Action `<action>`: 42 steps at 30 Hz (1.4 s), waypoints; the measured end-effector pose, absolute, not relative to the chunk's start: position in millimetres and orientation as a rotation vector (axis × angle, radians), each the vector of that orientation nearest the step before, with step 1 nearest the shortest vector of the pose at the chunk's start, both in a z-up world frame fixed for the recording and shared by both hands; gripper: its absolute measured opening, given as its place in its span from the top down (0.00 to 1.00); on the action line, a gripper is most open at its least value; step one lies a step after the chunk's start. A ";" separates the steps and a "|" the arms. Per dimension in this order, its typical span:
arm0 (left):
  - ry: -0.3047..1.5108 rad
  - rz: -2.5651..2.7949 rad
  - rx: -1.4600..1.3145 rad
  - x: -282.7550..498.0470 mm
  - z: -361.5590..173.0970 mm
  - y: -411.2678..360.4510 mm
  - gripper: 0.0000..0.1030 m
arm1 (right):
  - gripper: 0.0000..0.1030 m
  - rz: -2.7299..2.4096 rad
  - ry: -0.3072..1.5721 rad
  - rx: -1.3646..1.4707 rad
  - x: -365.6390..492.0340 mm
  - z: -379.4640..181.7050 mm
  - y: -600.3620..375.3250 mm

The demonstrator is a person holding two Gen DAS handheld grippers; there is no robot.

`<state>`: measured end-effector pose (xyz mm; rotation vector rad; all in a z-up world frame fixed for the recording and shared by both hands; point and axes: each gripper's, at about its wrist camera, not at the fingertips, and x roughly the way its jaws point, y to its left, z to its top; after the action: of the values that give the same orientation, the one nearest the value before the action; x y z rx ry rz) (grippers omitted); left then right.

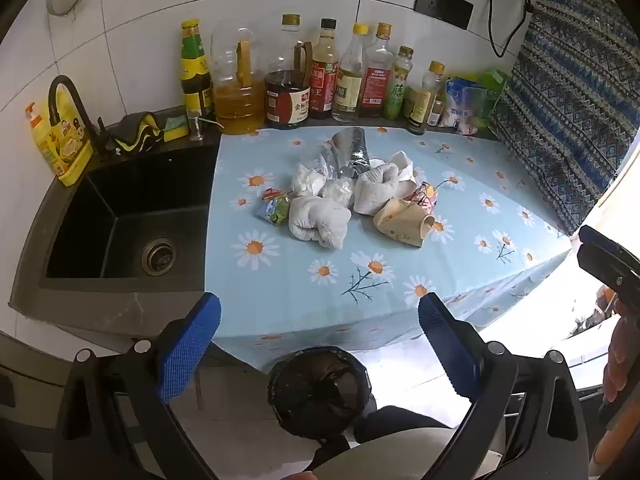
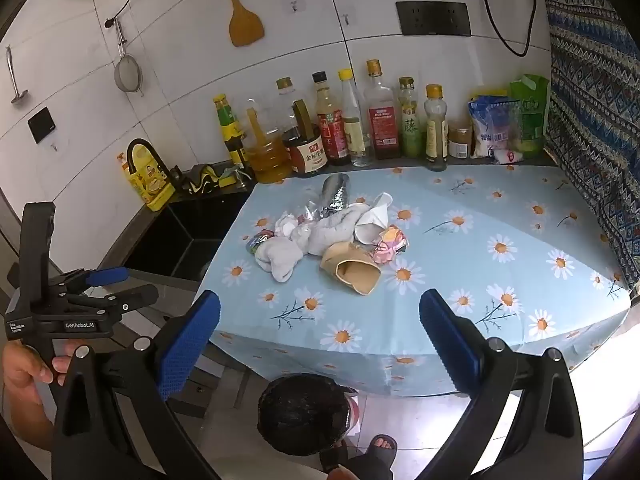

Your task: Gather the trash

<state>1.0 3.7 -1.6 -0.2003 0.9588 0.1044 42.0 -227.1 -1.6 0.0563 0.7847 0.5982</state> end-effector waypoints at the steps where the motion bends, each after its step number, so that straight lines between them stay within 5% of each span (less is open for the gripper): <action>1: 0.958 0.107 -0.200 1.5 -1.9 5.4 0.07 | 0.04 0.598 0.786 0.054 41.9 -1.8 -227.4; 42: 0.966 0.112 -0.184 -9.0 -5.0 11.3 0.07 | 0.04 0.613 0.796 0.033 34.1 -11.5 -209.5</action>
<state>-9.0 11.3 -5.0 -0.1836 0.9663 0.1121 34.1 -209.5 -11.5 0.0325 0.7961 0.6127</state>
